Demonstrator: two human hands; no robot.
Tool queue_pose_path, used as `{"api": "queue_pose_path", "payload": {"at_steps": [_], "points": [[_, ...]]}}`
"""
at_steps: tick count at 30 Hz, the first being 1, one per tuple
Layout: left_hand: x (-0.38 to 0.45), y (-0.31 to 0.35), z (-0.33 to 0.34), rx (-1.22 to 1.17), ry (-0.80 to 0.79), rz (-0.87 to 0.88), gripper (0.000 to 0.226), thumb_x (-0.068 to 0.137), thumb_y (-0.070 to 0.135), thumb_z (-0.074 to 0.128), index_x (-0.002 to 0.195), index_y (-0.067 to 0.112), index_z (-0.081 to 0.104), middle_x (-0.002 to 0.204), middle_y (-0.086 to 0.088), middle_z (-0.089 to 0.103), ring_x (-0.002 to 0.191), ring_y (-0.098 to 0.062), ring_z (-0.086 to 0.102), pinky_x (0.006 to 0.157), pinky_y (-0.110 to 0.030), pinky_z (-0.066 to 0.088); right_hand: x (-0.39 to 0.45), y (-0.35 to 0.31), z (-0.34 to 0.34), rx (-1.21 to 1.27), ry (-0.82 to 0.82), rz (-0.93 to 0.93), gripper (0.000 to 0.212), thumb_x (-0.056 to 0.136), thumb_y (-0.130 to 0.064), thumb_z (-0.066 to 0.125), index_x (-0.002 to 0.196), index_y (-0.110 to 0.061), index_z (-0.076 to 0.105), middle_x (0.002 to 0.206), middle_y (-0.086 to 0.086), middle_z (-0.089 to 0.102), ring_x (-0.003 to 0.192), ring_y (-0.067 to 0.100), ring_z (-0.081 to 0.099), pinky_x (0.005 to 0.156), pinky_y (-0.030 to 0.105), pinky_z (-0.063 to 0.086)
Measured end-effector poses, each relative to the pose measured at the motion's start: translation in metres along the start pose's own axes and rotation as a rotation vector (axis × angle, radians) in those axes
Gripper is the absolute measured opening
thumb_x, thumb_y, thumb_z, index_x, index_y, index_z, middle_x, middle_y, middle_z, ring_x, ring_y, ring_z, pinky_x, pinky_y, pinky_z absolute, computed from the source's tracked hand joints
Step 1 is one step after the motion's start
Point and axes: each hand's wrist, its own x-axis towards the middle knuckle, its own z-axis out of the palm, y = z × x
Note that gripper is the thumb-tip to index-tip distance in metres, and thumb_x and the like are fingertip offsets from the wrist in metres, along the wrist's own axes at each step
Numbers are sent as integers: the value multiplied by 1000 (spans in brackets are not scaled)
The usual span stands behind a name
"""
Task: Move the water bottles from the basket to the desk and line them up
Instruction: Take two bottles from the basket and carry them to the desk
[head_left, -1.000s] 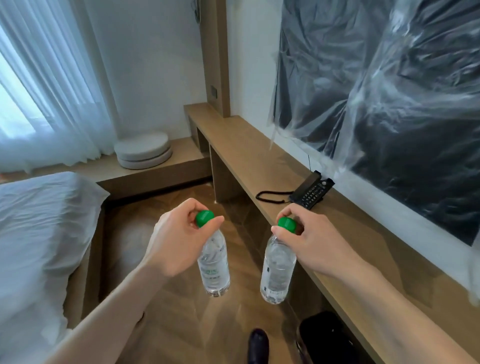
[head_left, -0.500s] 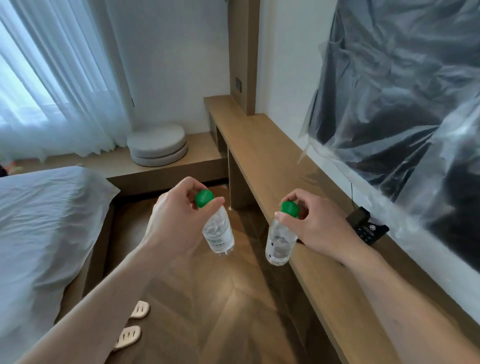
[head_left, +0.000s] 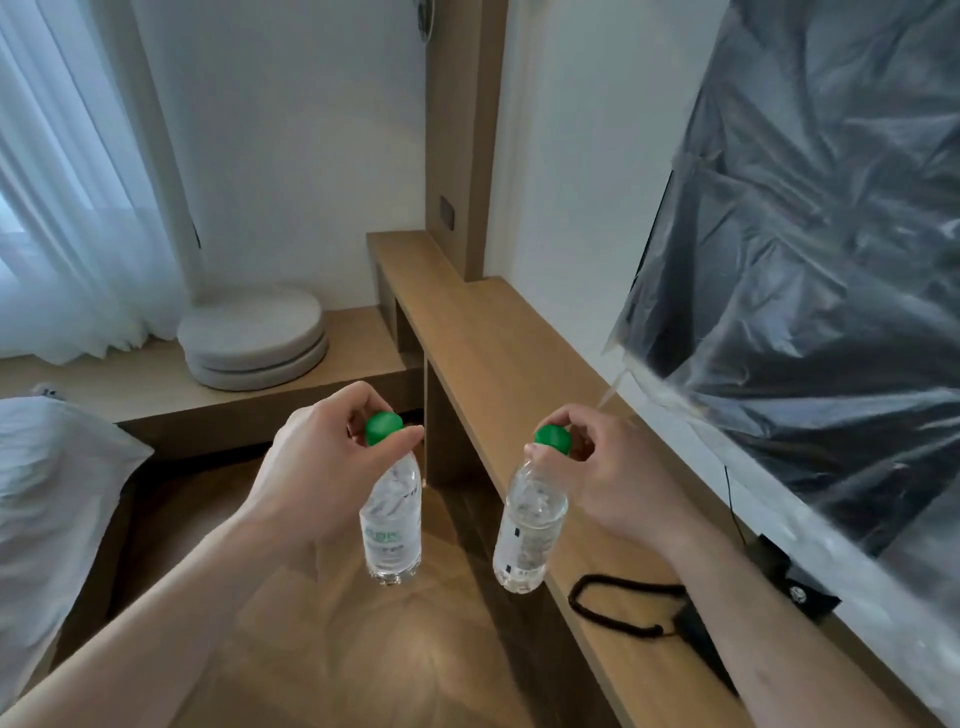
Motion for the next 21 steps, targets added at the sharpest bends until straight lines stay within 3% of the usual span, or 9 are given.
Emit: {"api": "queue_pose_path", "payload": {"at_steps": [7, 14, 21], "points": [[125, -31, 8, -60, -94, 102, 31, 83, 55, 81, 85, 30, 62, 72, 8, 63, 64, -12, 57, 57, -26, 42, 86, -12, 25, 26, 99, 102, 18, 95, -50, 71, 105, -35, 69, 89, -7, 71, 80, 13, 68, 68, 39, 63], [227, -54, 34, -70, -180, 113, 30, 84, 54, 81, 83, 31, 62, 72, 11, 63, 63, -5, 57, 57, -22, 40, 172, 5, 38, 19, 135, 191, 19, 94, -54, 70, 99, -36, 70, 90, -7, 72, 86, 16, 69, 77, 51, 62], [321, -80, 74, -48, -201, 53, 31, 85, 54, 81, 90, 31, 62, 80, 11, 67, 69, -6, 62, 57, -18, 42, 285, 44, 58, 31, 82, 206, 24, 91, -61, 68, 94, -38, 69, 87, -6, 71, 85, 16, 67, 75, 47, 62]]}}
